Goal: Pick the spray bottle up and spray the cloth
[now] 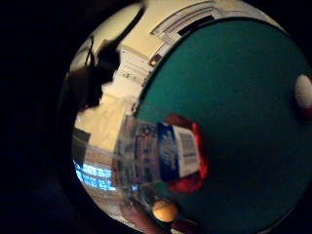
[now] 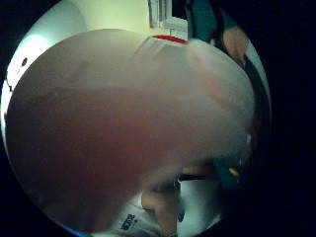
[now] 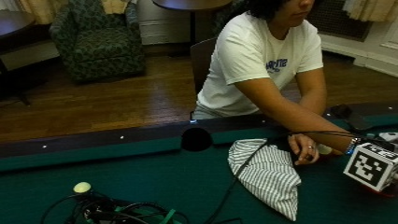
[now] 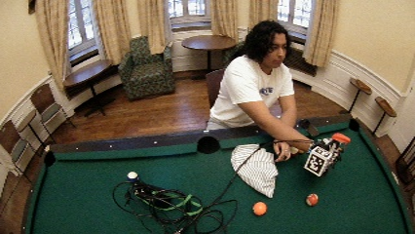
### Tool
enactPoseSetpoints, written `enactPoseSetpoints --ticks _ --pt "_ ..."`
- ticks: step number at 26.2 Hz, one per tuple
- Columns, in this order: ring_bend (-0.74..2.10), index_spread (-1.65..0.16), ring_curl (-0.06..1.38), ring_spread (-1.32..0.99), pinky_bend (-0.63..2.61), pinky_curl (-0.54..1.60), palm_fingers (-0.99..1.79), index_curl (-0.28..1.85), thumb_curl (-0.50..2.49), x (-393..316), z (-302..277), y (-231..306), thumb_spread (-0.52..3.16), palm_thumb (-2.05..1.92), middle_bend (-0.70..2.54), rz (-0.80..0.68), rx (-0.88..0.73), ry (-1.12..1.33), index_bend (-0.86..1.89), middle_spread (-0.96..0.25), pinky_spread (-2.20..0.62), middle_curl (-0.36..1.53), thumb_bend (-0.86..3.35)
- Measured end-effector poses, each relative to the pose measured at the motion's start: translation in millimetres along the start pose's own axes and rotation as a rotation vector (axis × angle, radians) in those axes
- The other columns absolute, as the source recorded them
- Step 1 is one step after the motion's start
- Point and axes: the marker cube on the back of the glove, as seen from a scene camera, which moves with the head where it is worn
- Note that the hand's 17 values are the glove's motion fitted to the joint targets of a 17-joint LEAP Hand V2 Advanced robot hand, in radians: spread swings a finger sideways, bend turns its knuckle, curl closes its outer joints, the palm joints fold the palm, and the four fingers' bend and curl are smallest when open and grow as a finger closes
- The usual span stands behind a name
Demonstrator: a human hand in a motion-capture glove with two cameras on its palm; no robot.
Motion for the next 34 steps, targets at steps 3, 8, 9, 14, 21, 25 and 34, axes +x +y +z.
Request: enactPoseSetpoints --ticks 3,8,9,14,21,25,34 --pt "0.58 -0.34 0.44 -0.16 0.26 0.37 0.57 0.51 0.69 7.4 -4.9 12.7 0.84 0.67 0.50 0.011 0.000 0.110 0.09 -0.18 0.00 0.49 -0.08" --pt "0.46 -0.37 0.40 -0.16 0.30 0.36 0.35 0.45 0.59 12.5 -23.8 27.4 0.89 0.50 0.36 0.013 0.042 0.334 0.09 -0.17 0.11 0.44 -0.10" --pt "0.45 -0.38 0.38 -0.16 0.31 0.35 0.34 0.43 0.58 12.6 -27.5 31.1 0.89 0.47 0.35 0.018 0.038 0.368 0.07 -0.17 0.12 0.43 -0.09" --pt "0.41 -0.40 0.35 -0.16 0.33 0.35 0.22 0.37 0.52 8.9 -45.7 56.4 0.90 0.39 0.29 0.034 0.009 0.495 0.09 -0.17 0.17 0.40 -0.07" --pt "0.43 -0.41 0.33 -0.14 0.37 0.35 0.10 0.31 0.46 -21.4 -85.7 111.2 0.89 0.30 0.21 0.045 -0.048 0.560 0.08 -0.15 0.20 0.37 -0.06" --pt "0.43 -0.42 0.33 -0.13 0.37 0.35 0.10 0.28 0.44 -37.0 -114.2 145.7 0.88 0.28 0.21 -0.019 -0.134 0.640 0.11 -0.14 0.21 0.36 -0.05" --pt "0.35 -0.43 0.30 -0.11 0.38 0.35 0.05 0.25 0.40 -76.4 -165.9 220.4 0.86 0.23 0.25 -0.193 -0.324 0.748 0.12 -0.13 0.22 0.37 -0.05"
